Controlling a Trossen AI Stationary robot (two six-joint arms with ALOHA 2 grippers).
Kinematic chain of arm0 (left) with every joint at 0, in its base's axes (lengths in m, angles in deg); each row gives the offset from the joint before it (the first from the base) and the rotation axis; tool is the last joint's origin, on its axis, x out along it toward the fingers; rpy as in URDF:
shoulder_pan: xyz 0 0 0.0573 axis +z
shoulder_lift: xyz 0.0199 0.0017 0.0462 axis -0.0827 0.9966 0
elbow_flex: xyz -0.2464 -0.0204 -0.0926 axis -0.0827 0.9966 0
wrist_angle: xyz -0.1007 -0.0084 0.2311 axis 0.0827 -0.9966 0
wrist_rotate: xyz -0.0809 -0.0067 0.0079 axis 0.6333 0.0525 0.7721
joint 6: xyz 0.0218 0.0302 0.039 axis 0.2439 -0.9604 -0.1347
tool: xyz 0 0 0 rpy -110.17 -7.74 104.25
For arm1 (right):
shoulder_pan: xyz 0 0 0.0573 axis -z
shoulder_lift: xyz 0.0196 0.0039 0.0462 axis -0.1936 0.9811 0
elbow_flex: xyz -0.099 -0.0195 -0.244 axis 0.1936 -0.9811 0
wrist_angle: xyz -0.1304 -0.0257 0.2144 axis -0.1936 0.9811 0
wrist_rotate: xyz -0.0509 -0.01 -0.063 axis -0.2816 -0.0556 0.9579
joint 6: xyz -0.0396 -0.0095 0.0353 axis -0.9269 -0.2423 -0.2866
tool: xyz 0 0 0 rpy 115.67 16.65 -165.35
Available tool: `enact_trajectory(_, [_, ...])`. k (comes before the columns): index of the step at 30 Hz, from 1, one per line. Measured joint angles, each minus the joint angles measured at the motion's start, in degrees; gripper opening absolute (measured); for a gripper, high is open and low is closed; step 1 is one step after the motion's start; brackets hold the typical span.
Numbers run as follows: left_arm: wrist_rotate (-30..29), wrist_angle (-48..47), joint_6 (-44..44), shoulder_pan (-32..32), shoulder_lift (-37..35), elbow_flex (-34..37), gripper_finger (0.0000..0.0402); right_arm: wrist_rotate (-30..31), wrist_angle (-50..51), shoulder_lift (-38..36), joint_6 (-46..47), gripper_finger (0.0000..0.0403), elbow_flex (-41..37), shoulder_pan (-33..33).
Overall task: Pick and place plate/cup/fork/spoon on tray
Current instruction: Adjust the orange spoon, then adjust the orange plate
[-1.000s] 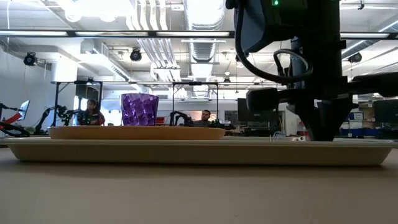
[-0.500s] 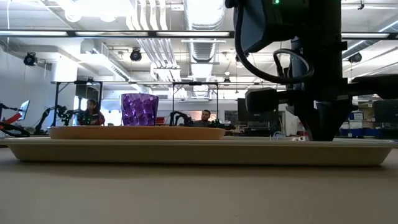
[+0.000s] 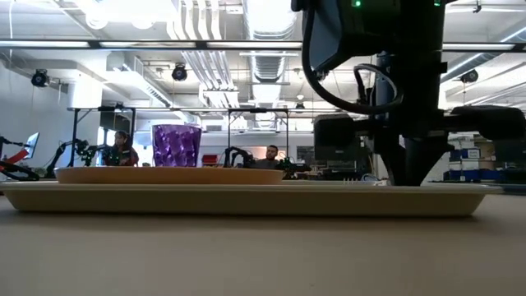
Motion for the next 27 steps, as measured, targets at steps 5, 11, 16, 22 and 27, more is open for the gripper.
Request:
enact_trajectory(5, [0.0,0.0,0.0,0.0,0.0,0.0,0.012,3.4,-0.8,0.2,-1.0,0.0008,1.9,0.1])
enact_trajectory(11, [0.0,-0.2,0.0,0.0,0.0,0.0,0.012,4.5,-0.4,0.2,-0.8,0.0008,2.4,0.6])
enact_trajectory(16, [0.0,-0.3,0.0,0.0,0.0,0.0,0.012,4.6,-0.2,0.2,-1.8,0.0008,2.8,1.1])
enact_trajectory(22, [0.0,-0.3,0.0,0.0,0.0,0.0,0.012,5.0,0.5,0.2,-2.9,0.0008,3.6,1.5])
enact_trajectory(27, [0.0,-0.3,0.0,0.0,0.0,0.0,0.012,9.0,0.2,0.1,-6.0,0.0008,7.0,2.6])
